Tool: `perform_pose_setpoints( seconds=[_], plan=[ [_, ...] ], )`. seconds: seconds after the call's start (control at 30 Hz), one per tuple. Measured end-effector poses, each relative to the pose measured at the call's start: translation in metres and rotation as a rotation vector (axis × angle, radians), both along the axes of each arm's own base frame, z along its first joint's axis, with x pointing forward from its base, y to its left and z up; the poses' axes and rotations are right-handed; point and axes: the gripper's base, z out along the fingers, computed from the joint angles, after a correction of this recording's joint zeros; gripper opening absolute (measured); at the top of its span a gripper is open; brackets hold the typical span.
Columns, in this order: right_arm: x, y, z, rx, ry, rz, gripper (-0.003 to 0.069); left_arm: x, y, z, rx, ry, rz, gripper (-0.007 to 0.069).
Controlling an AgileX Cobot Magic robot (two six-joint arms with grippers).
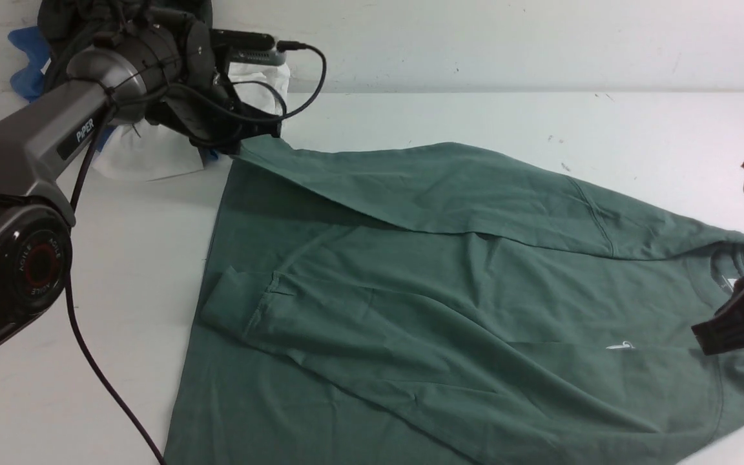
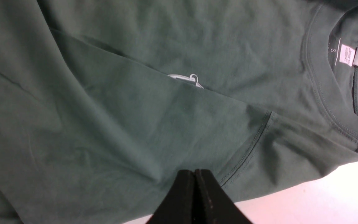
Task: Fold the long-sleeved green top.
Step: Use the left arm to drag and drop the cuff onto the cuff closest to the left arm
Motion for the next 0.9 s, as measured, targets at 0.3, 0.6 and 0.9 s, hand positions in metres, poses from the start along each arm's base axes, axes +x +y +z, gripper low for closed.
perform_pose_setpoints(
  seconds=[0.3,0.6,0.9],
  plan=[
    [0.002,0.0,0.001,-0.009,-0.024,0.006,-0.0015,-0.044,-0.05,0.048,0.052,0.085,-0.16,0.0013],
    [0.003,0.0,0.001,-0.008,-0.033,0.008,-0.0015,-0.096,-0.05,0.097,0.08,0.145,-0.21,0.0009],
    [0.003,0.0,0.002,-0.006,-0.034,0.008,-0.0015,-0.159,-0.033,0.064,0.106,0.313,-0.218,0.0009]
  ],
)
